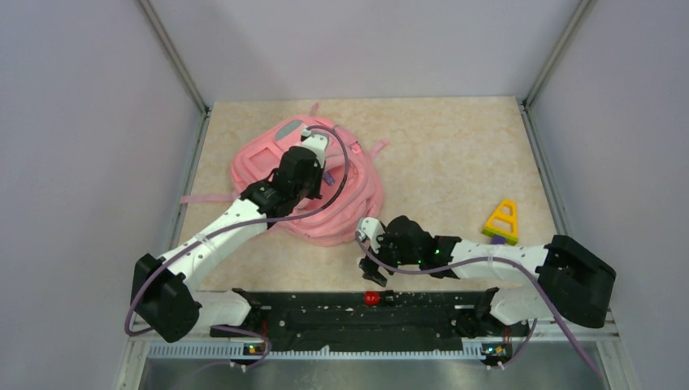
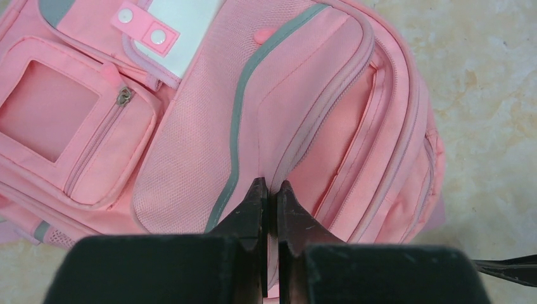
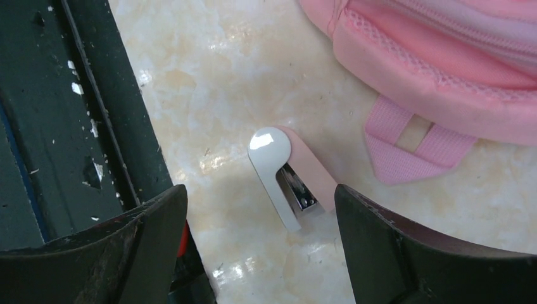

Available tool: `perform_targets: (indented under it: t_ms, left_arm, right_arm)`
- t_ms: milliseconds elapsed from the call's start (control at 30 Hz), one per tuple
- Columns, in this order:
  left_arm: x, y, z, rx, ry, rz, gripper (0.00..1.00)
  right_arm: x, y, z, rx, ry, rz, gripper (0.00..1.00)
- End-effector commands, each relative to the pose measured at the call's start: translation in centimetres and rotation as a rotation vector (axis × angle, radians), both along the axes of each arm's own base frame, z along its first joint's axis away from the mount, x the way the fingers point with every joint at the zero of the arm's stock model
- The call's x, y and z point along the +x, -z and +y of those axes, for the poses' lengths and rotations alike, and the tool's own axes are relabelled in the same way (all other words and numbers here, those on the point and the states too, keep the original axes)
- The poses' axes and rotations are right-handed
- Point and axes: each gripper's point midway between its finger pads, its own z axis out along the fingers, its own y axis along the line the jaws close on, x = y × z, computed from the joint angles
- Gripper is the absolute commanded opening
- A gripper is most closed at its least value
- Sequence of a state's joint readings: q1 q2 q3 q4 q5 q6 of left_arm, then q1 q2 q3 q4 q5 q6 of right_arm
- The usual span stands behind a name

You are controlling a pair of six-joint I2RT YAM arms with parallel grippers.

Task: Pack the student bag
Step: Pick up the stationery from the center of the board.

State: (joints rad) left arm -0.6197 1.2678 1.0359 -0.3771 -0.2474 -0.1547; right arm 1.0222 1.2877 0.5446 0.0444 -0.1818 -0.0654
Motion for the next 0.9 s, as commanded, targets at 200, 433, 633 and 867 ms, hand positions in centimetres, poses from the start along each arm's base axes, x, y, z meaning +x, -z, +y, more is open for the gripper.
perform_targets:
  t_ms: [200, 433, 633, 867]
  left_arm:
    - [1.0, -3.3, -1.1, -0.082, 0.012, -0.087, 0.00]
    - [0.8, -3.6, -1.0, -0.084, 0.012, -0.093, 0.00]
    - [0.8, -3.7, -1.1, -0.094, 0.017, -0.094, 0.00]
    - [0.7, -3.9, -1.0, -0.096, 0.015, -0.098, 0.00]
  right_arm:
    - [1.7, -4.1, 4.4, 0.146, -0.140, -0.206, 0.84]
    - [1.0, -1.7, 4.3, 0.064, -0.193, -0.147, 0.84]
    - [1.5, -0.8, 4.2, 0.036, -0.188, -0.157, 0.83]
    - [0.9, 1.4, 3.5, -0.028, -0.182, -0.091, 0.76]
